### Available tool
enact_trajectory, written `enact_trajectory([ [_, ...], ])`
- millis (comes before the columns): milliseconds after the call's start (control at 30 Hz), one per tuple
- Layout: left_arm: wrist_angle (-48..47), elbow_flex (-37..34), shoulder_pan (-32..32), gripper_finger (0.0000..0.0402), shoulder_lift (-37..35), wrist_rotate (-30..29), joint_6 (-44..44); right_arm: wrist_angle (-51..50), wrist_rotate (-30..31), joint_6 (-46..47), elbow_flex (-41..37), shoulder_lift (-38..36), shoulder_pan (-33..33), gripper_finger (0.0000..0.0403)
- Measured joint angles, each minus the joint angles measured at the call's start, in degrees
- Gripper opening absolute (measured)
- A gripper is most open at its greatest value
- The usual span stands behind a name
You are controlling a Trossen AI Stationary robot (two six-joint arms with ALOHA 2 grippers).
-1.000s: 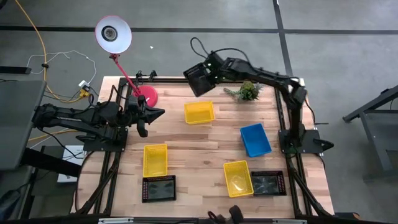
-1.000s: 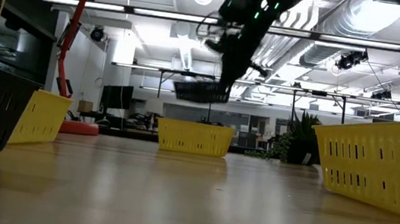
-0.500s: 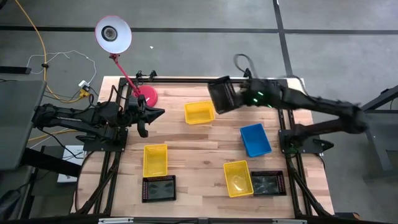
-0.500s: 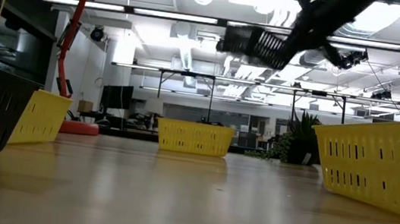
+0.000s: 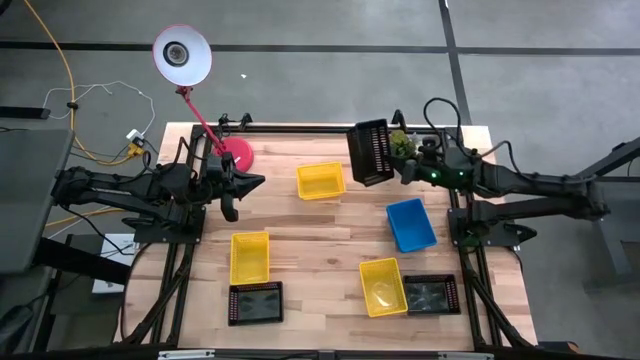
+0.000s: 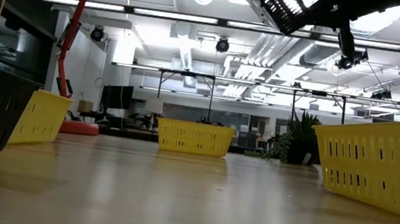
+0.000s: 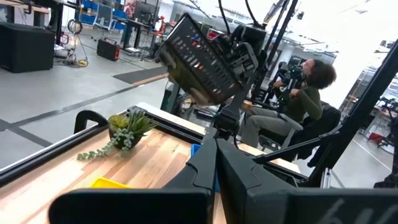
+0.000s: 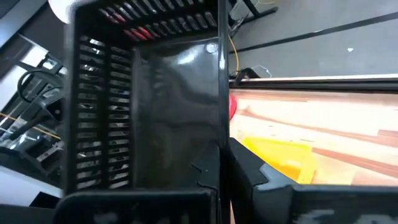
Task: Stack baskets by color
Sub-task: Stack the top black bin on the right black bin
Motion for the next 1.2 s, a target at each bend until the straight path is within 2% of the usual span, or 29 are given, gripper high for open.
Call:
enact_trajectory([
  [767, 0.0, 0.0, 0.0, 0.0001, 0.0, 0.0, 0.0, 1.9, -4.4, -2.0, 0.0, 1.7, 0.0, 0.0000],
  [1033, 0.0, 0.0, 0.0, 0.0001, 0.0, 0.0, 0.0, 5.6, -8.8, -3.7, 0.4, 1.7, 0.0, 0.0000],
  [1200, 0.0, 0.0, 0.0, 0.0001, 0.0, 0.0, 0.0, -2.2, -15.4, -11.9, 7.7, 1.9, 2.4, 0.0000],
])
